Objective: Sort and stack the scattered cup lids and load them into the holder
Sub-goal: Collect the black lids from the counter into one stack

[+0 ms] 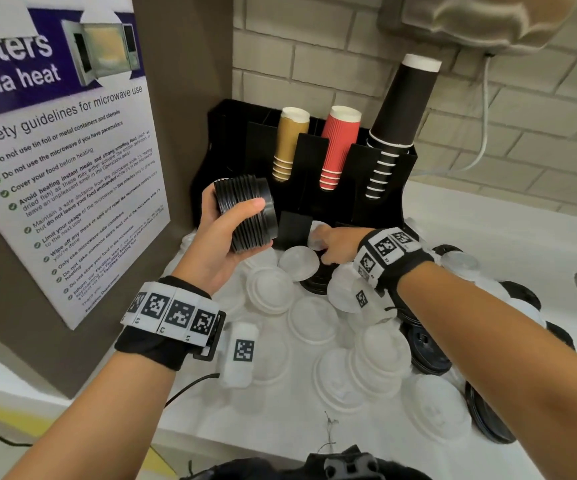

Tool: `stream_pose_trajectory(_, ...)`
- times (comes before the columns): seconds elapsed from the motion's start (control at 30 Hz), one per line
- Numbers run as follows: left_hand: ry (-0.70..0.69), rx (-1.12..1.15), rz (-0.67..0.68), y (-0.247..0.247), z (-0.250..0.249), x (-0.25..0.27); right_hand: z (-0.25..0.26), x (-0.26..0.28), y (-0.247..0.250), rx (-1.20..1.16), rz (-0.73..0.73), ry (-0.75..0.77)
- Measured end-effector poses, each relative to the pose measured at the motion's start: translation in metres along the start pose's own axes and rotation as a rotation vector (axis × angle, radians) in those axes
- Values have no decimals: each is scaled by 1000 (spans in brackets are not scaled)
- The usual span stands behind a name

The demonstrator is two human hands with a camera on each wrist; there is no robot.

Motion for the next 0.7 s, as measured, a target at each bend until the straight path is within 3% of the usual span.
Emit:
stream_pose_trajectory(0.1, 0, -6, 8, 0, 1, -1, -4, -7, -20, 198, 143, -58)
stream_pose_trajectory(0.23, 5, -13, 7, 1, 4, -2, 8, -14, -32, 303, 202, -65)
stream_pose_trajectory(0.5, -5, -4, 4, 6, -1, -1, 20, -13, -17, 299, 78, 6)
stream_pose_trajectory(0.7, -4, -15, 16, 3, -2, -2, 31, -8, 8, 313, -161, 102)
Point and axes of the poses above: each hand's wrist, its own x-axis away from the middle knuckle, its own y-axis out of the back of the hand, z = x × y, the point moved 9 cm from there along -x, towards the middle knuckle, and after that the axes turned 6 degrees about -z, right-handed, at the moved point
